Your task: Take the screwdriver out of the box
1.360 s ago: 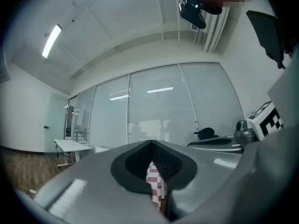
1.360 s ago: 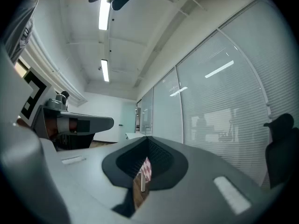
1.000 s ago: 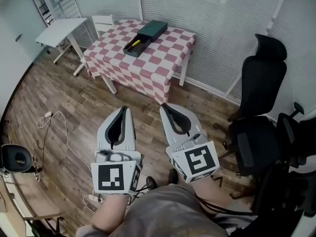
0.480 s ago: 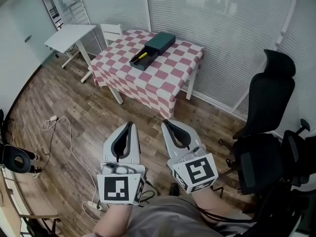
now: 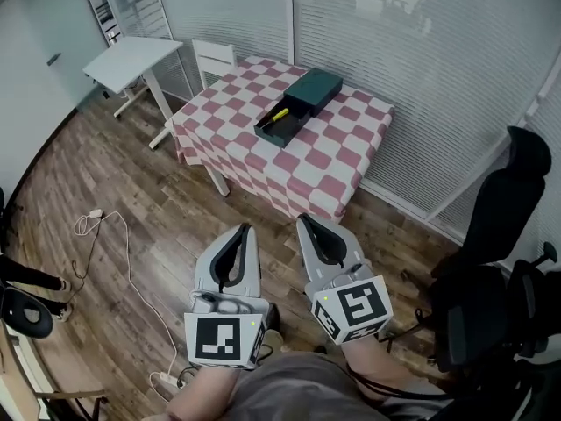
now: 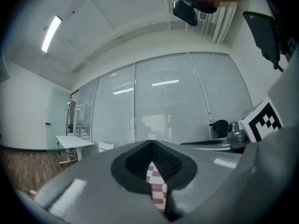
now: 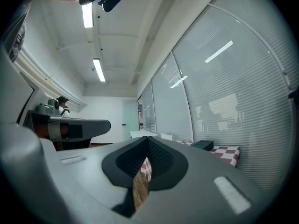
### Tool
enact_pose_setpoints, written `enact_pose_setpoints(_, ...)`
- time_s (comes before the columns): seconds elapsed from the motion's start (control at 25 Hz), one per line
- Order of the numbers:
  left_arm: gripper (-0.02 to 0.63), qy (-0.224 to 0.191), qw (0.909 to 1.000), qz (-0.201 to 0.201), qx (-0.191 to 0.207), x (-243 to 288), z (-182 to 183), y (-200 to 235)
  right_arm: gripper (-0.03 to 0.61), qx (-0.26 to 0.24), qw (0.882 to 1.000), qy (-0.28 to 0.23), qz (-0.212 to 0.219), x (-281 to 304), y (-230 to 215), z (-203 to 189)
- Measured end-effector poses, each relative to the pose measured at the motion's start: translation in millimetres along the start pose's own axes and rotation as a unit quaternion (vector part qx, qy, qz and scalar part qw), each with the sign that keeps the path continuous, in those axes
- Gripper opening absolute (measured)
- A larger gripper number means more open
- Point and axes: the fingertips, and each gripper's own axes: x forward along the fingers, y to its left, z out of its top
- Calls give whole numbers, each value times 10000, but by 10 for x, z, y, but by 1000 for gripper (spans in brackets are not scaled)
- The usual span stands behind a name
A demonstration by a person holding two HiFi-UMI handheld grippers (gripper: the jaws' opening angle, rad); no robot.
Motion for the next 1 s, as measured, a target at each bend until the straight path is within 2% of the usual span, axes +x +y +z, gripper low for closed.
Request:
enact_pose_setpoints(0.24, 0, -147, 9995, -288, 34, 518, 53, 612, 23, -6, 9992, 4, -402, 804, -120, 55)
enact_pose_setpoints(0.44, 1, -219, 9989, -410, -42, 852, 46, 997, 23, -74, 9977, 44, -668, 1203, -215, 77)
enact_pose_setpoints(0.8, 0, -69, 9977, -658, -138, 1478, -144, 1200, 23, -38, 9948, 255, -980, 1650, -600, -85)
enact_pose_setpoints(1.0, 2, -90, 9974, -714, -77, 2014, -228, 1343, 23, 70, 9940, 328, -1039, 2102, -951, -212)
